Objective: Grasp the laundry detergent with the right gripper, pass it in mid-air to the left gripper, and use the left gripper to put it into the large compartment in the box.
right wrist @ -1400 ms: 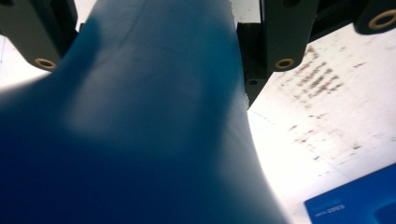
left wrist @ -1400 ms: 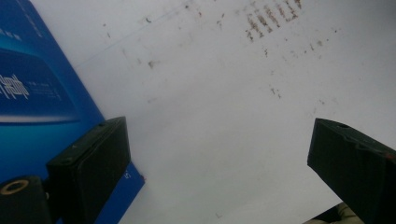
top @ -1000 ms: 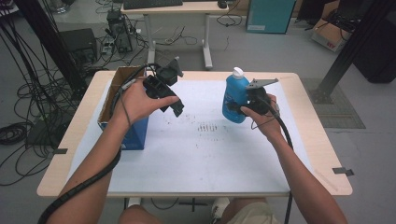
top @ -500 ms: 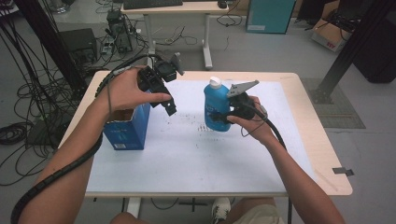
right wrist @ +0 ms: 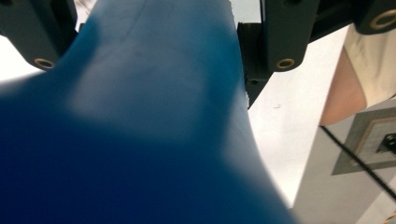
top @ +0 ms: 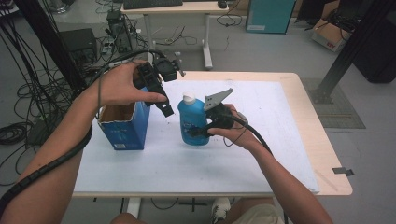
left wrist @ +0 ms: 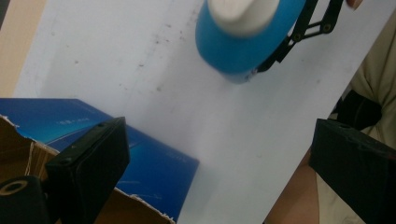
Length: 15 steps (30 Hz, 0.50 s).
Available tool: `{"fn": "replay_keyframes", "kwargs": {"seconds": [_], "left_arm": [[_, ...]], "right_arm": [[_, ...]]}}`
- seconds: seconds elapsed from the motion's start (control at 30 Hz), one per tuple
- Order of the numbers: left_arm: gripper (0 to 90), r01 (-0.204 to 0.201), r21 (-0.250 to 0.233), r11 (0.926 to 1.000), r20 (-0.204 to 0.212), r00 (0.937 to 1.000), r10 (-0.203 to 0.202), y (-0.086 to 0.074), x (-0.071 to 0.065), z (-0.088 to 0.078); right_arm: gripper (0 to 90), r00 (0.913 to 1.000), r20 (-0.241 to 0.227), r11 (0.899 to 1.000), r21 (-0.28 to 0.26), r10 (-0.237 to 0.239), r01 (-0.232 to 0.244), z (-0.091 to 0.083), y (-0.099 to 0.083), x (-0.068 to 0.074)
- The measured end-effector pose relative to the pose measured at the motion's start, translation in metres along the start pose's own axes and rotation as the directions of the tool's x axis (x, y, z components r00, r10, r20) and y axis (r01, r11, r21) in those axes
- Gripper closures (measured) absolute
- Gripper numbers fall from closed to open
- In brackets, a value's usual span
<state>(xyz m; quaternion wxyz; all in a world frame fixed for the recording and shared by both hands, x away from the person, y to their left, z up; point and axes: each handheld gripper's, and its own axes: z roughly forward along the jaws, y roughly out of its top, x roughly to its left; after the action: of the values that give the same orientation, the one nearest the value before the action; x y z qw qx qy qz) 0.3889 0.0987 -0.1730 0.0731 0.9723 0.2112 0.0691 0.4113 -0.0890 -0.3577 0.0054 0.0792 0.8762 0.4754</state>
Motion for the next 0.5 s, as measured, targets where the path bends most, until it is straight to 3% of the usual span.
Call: {"fn": "replay_keyframes", "kwargs": {"seconds": [0.13, 0.37, 0.47, 0.5], "left_arm": [[5.6, -0.038, -0.001, 0.9993, 0.024, 0.999, 0.038, 0.004, -0.002, -0.003], [5.7, -0.09, 0.022, 0.9957, 0.074, 0.9933, 0.088, 0.011, -0.01, 0.001], [5.6, -0.111, 0.028, 0.9934, 0.105, 0.9886, 0.108, 0.015, -0.013, 0.004], [5.6, -0.155, 0.056, 0.9864, 0.111, 0.9828, 0.148, 0.019, -0.014, 0.005]], "right_arm": [[42.2, 0.9981, -0.057, 0.999, -0.03, -0.021, 0.019, 0.013, 0.001, 0.004], [42.2, 0.9917, -0.115, 0.997, -0.058, -0.057, 0.051, 0.023, 0.006, 0.01], [42.2, 0.9902, -0.127, 0.997, -0.067, -0.057, 0.048, 0.027, 0.008, 0.012], [42.2, 0.9887, -0.137, 0.996, -0.067, -0.062, 0.053, 0.028, 0.009, 0.013]]}}
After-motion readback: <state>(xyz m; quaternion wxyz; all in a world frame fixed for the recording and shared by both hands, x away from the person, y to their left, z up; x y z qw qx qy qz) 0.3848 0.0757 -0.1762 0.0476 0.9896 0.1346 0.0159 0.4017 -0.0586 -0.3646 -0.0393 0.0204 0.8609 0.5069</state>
